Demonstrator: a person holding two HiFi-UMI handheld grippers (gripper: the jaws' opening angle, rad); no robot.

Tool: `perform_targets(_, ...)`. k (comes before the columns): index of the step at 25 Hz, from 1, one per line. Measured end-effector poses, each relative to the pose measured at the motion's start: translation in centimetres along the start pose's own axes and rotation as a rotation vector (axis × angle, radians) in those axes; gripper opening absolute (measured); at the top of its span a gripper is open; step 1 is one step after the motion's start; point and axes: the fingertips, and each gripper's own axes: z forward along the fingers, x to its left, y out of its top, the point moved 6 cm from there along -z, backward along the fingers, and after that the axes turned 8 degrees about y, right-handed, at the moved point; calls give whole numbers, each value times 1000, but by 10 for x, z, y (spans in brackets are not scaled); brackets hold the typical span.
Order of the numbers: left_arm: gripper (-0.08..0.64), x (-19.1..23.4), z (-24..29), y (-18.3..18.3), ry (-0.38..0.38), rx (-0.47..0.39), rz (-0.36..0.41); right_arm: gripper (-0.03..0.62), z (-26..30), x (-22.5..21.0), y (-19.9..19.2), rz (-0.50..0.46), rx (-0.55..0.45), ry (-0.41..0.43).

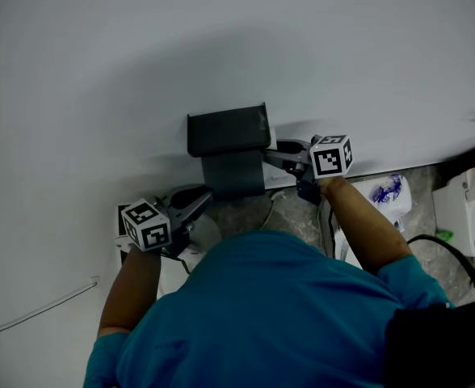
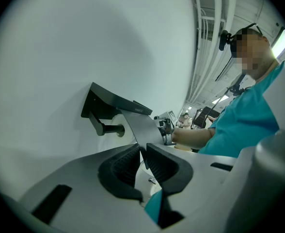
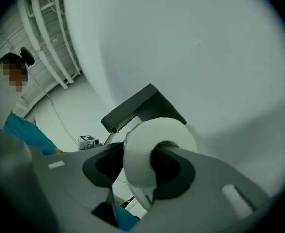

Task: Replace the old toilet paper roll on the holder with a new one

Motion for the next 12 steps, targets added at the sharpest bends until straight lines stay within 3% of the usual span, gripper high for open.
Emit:
perform_targets(4, 44, 0, 0, 0, -2, 0, 1, 174, 6, 5, 1, -36, 18, -58)
perform_targets(12, 44, 1, 0, 0, -8, -4, -1, 232, 1, 12, -1, -159, 5, -322)
